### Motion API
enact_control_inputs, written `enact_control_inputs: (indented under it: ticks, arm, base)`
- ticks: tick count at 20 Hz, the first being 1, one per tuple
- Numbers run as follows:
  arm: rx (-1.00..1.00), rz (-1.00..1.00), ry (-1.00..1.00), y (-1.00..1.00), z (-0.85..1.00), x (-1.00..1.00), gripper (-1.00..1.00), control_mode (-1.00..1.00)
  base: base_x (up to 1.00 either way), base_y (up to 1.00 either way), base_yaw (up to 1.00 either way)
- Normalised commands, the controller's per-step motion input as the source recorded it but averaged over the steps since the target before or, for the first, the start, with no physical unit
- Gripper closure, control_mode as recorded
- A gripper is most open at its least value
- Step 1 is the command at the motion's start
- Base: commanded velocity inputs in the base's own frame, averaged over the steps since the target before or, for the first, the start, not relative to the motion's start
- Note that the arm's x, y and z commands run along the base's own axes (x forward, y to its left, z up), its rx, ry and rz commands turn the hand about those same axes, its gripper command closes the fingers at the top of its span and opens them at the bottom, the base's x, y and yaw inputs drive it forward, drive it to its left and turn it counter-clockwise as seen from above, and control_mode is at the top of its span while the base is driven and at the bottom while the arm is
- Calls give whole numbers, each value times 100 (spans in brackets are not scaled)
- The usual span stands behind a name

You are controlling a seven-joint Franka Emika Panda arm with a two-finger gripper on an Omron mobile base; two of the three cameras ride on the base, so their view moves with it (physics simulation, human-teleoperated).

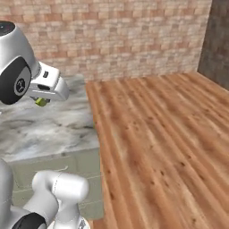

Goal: There is a bowl on the dining counter. Grab a lemon wedge from the fridge and place it in the bowl. Then get the liquor bottle and glass cup from the cabinet and place them next to the bowl.

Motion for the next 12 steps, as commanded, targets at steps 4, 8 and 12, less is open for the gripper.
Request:
enact_control_inputs:
  ticks: [4,8,12]
  arm:
    - [0,0,0,0,0,0,100,100]
    - [0,0,0,0,0,0,100,100]
    - [0,0,0,0,0,0,100,100]
  base:
    - [62,-100,33]
    - [63,-100,32]
    - [65,-100,33]
